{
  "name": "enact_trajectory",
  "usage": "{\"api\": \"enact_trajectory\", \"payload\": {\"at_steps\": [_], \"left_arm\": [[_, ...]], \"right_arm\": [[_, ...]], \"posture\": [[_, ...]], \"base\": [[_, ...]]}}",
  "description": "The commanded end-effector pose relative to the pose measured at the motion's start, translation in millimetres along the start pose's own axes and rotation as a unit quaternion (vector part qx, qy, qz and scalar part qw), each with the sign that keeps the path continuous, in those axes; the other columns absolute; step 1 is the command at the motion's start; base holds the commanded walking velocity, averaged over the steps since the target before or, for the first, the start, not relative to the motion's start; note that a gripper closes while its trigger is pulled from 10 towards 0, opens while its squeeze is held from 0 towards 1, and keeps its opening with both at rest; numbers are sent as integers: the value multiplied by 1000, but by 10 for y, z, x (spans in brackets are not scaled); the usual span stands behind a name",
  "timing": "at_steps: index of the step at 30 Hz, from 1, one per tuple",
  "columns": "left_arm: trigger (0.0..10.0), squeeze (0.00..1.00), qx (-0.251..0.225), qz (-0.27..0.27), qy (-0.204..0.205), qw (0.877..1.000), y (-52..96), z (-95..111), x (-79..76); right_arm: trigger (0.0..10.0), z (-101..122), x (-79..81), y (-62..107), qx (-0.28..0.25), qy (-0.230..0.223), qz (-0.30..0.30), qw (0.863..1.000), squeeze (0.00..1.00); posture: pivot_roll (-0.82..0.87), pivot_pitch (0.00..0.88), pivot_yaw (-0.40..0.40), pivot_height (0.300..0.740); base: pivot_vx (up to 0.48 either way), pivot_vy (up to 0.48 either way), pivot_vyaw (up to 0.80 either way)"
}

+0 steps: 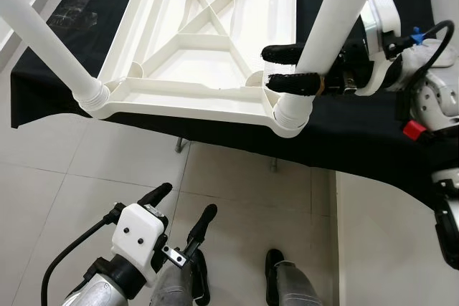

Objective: Building children table

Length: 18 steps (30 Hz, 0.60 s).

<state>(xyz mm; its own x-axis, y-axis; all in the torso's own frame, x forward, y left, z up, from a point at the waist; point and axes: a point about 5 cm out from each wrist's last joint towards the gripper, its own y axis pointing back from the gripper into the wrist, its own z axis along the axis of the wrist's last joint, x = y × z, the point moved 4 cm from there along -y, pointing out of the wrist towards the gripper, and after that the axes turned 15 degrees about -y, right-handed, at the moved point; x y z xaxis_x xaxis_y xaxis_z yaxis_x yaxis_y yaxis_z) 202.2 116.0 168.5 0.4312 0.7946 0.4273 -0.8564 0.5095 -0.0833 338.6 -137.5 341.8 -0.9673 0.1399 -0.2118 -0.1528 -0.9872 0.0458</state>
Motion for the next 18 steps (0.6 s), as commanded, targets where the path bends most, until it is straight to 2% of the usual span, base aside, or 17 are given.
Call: {"api": "enact_trajectory", "payload": {"at_steps": [1, 18], "left_arm": [[10000, 0, 12, -4, 2, 1000, 29, -62, -20], [10000, 0, 9, -3, 2, 1000, -3, -77, -15]], "right_arm": [[10000, -250, -21, 20, 33, -34, -30, 998, 0], [10000, -351, -116, -7, 13, -54, -132, 990, 0]], "posture": [[86, 388, 60, 740], [74, 376, 54, 740]], "base": [[0, 0, 0], [0, 0, 0]]}}
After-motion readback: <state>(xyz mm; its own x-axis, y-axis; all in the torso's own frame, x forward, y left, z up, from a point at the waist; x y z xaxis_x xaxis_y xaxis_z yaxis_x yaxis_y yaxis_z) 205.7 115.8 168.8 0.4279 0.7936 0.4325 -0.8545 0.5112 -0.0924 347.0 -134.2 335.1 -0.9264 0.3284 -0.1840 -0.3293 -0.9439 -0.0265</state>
